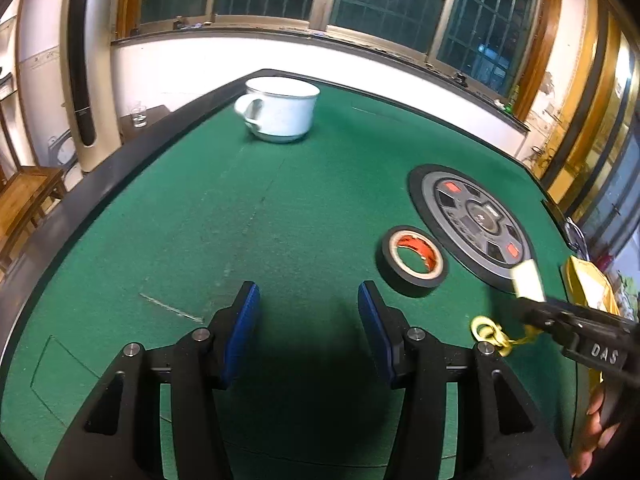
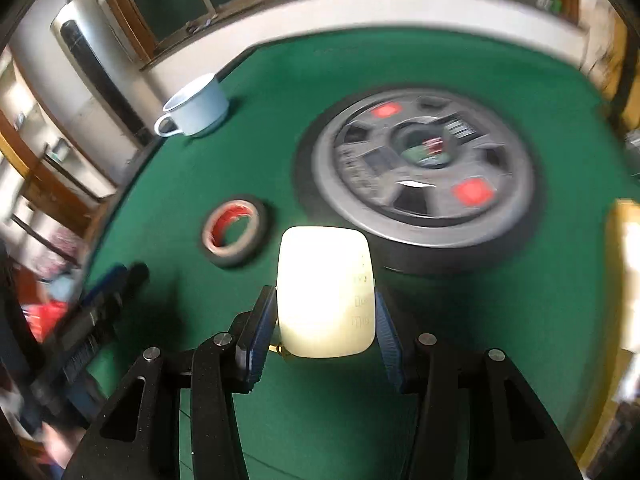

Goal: Organize rigid objects
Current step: 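Grasp the black tape roll with the left tool while the right tool grasps the white box, then lift and carry the tape roll and white box toward the tray with both tools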

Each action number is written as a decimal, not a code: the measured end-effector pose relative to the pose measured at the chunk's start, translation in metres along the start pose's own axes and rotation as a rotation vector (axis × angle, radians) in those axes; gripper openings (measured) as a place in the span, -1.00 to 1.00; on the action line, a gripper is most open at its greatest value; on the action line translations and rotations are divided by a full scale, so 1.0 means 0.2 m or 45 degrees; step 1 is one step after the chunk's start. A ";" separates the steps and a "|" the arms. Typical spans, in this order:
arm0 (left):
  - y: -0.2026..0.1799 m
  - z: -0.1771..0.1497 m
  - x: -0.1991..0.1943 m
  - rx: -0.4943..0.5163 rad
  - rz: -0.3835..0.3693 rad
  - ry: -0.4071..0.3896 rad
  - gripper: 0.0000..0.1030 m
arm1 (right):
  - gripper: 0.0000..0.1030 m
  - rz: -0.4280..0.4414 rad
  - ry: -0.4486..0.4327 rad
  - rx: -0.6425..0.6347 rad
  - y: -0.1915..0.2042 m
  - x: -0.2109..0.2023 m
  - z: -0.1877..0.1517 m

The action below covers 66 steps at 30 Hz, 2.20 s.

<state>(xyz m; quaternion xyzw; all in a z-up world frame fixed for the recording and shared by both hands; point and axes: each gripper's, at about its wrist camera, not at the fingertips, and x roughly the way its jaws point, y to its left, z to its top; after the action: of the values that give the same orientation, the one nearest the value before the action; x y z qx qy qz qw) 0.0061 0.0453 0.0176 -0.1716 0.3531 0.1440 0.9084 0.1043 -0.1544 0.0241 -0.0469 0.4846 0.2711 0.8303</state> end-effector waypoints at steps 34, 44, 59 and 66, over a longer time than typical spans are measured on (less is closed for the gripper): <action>-0.43 0.07 0.29 0.337 0.010 0.164 0.19 | -0.16 0.123 -0.134 0.035 -0.15 -0.12 -0.12; -0.41 -0.09 0.02 0.312 0.049 0.029 0.19 | -0.16 0.119 -0.133 -0.001 -0.12 -0.11 -0.13; -0.43 -0.13 -0.15 0.313 0.142 -0.122 0.19 | -0.16 0.106 -0.209 -0.072 0.00 -0.19 -0.19; -0.48 -0.16 -0.23 0.362 0.144 -0.190 0.19 | -0.16 0.103 -0.240 -0.054 -0.01 -0.27 -0.29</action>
<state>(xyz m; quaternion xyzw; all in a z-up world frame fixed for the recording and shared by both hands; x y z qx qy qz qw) -0.0080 -0.0612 0.0470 -0.0101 0.3104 0.1557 0.9377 0.0389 -0.1972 0.0381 -0.0190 0.3999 0.3177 0.8595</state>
